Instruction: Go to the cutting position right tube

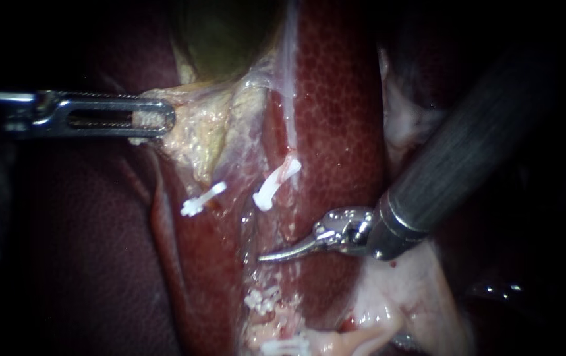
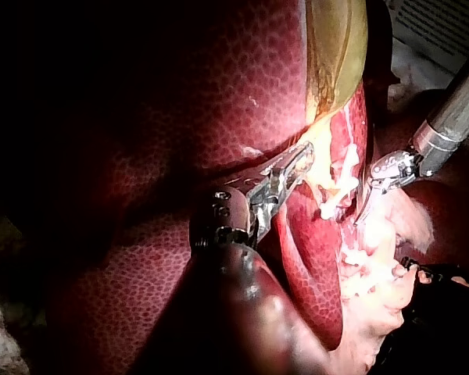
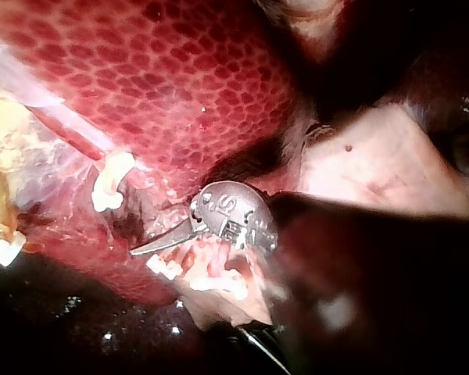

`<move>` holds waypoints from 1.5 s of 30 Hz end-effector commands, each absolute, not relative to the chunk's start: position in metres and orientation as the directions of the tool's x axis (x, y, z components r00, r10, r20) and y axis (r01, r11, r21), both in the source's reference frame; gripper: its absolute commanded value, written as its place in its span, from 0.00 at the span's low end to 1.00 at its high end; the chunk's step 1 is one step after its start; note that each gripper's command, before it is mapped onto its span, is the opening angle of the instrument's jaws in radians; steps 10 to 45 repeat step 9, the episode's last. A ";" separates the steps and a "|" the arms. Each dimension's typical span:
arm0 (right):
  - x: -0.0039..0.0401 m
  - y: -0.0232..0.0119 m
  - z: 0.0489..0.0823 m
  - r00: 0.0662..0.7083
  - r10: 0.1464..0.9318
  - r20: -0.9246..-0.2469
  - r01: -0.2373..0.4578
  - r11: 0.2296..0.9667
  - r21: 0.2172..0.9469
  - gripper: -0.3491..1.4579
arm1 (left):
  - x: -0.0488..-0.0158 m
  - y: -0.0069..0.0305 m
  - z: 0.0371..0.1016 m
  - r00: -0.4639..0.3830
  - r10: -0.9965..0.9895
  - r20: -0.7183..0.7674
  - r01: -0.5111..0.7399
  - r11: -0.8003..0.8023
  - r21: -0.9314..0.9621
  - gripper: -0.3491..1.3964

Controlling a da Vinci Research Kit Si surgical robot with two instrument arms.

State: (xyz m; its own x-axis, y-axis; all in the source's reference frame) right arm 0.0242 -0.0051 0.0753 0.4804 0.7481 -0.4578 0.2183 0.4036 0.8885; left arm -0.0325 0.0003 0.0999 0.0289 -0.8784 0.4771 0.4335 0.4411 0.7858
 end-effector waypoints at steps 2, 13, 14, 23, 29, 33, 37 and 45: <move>0.0241 -0.0051 0.0753 0.480 0.745 -0.463 0.222 0.408 0.886 0.00 | -0.0325 0.0003 0.0999 0.029 -0.878 0.477 0.434 0.441 0.786 0.00; 0.0238 -0.0050 0.0755 0.481 0.747 -0.458 0.219 0.403 0.888 0.00 | -0.0325 0.0003 0.0999 0.029 -0.878 0.477 0.434 0.441 0.786 0.00; 0.0238 -0.0050 0.0755 0.481 0.747 -0.458 0.219 0.403 0.888 0.00 | -0.0325 0.0003 0.0999 0.029 -0.878 0.477 0.434 0.441 0.786 0.00; 0.0238 -0.0050 0.0755 0.481 0.747 -0.458 0.219 0.403 0.888 0.00 | -0.0325 0.0003 0.0999 0.029 -0.878 0.477 0.434 0.441 0.786 0.00; 0.0238 -0.0050 0.0755 0.481 0.747 -0.458 0.219 0.403 0.888 0.00 | -0.0325 0.0003 0.0999 0.029 -0.878 0.477 0.434 0.441 0.786 0.00; 0.0238 -0.0050 0.0755 0.481 0.747 -0.458 0.219 0.403 0.888 0.00 | -0.0325 0.0003 0.0999 0.029 -0.878 0.477 0.434 0.441 0.786 0.00; 0.0238 -0.0050 0.0755 0.481 0.747 -0.458 0.219 0.403 0.888 0.00 | -0.0325 0.0003 0.0999 0.029 -0.878 0.477 0.434 0.441 0.786 0.00; 0.0238 -0.0050 0.0755 0.481 0.747 -0.458 0.219 0.403 0.888 0.00 | -0.0325 0.0003 0.0999 0.029 -0.878 0.477 0.434 0.441 0.786 0.00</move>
